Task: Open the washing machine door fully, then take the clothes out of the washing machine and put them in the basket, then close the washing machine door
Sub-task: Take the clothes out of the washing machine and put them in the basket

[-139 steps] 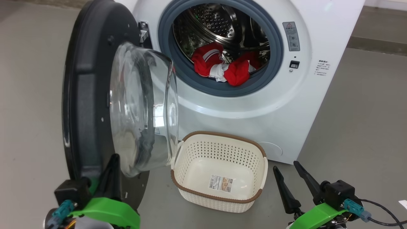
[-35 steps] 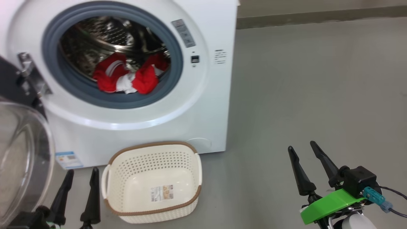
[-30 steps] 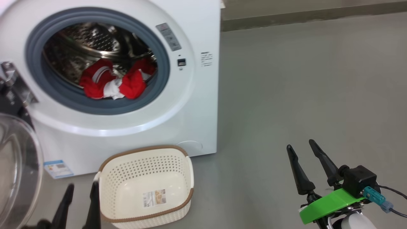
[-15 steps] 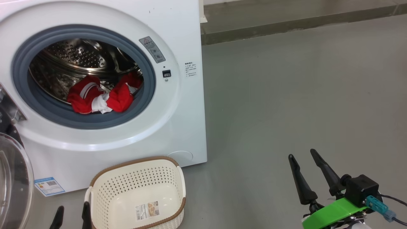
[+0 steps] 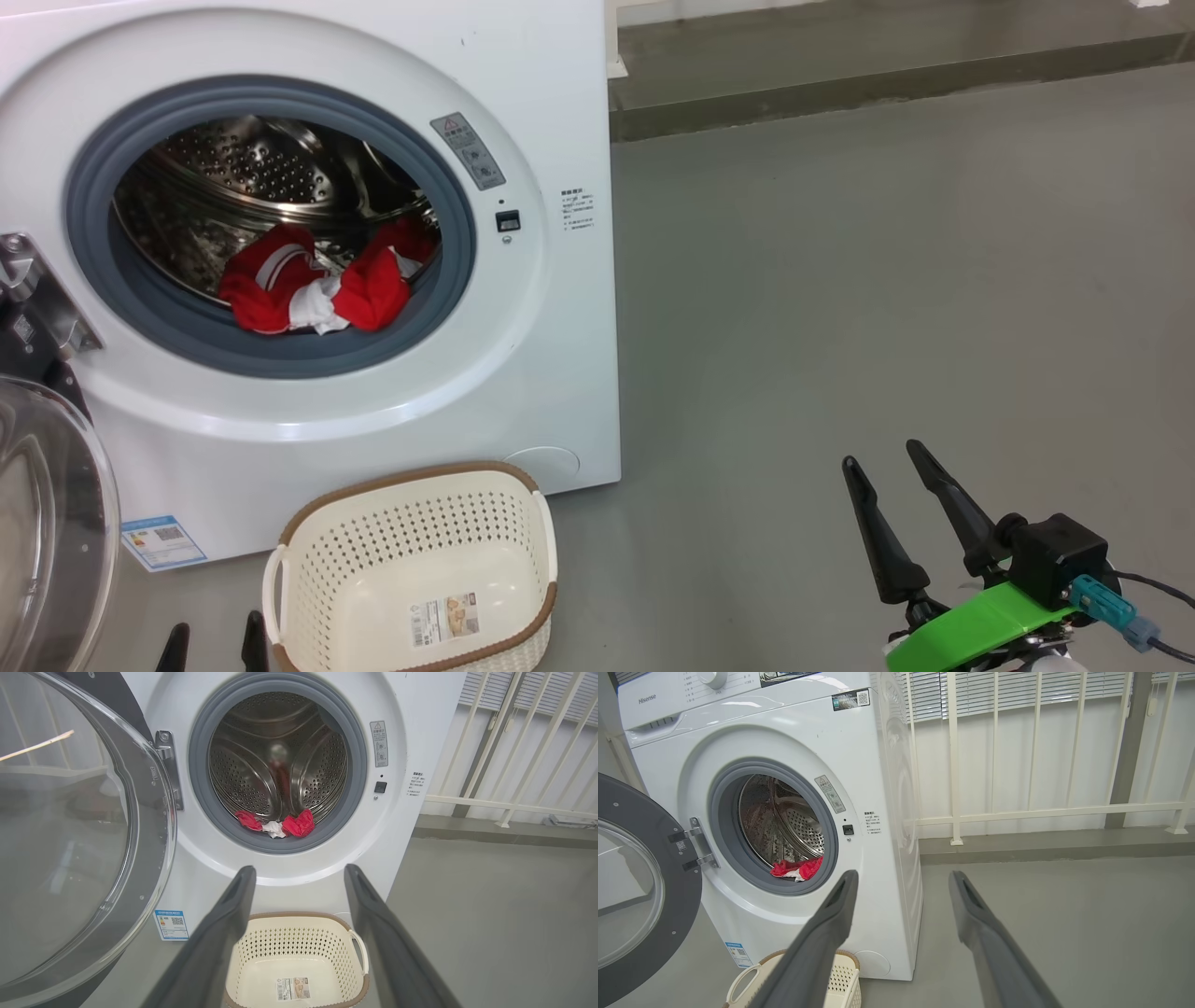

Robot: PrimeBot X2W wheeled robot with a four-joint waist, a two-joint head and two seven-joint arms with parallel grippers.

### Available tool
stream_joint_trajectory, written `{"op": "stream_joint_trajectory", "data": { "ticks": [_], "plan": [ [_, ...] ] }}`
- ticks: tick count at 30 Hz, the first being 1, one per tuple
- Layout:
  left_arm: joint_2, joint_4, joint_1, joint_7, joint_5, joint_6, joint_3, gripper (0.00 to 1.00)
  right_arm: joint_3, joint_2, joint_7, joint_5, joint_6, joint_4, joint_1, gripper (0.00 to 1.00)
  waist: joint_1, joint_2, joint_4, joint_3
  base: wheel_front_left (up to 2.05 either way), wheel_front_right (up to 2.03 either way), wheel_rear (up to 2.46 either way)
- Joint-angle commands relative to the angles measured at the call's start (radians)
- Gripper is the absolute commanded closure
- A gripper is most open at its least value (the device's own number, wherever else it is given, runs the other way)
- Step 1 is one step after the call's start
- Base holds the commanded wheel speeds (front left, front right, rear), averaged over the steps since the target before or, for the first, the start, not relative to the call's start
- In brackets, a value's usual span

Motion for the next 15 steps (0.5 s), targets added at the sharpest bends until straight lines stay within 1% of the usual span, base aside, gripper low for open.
{"op": "stream_joint_trajectory", "data": {
  "ticks": [1, 6, 9, 15],
  "plan": [
    [0.003, -0.017, -0.022, -0.012, 0.01, -0.003, 0.039, 0.0, 0.025, -0.009, -0.006, 0.01, 0.005, -0.024, -0.017, 0.0, 0.0, 0.0, 0.002, 0.001, 0.0, 0.0, 0.0],
    [-0.008, -0.026, -0.023, -0.012, 0.002, -0.016, 0.051, 0.0, 0.029, -0.01, -0.006, 0.009, 0.005, -0.024, -0.017, 0.0, 0.0, 0.0, 0.008, 0.003, 0.0, 0.0, 0.0],
    [-0.014, -0.054, -0.024, -0.012, -0.002, -0.024, 0.061, 0.0, 0.031, -0.009, -0.006, 0.01, 0.005, -0.023, -0.018, 0.0, 0.0, 0.0, 0.007, 0.004, 0.0, 0.0, 0.0],
    [-0.019, -0.079, -0.017, -0.012, 0.016, -0.034, 0.07, 0.0, 0.031, -0.008, -0.006, 0.009, 0.005, -0.02, -0.023, 0.0, 0.0, 0.0, 0.003, 0.007, 0.0, 0.0, 0.0]
  ]
}}
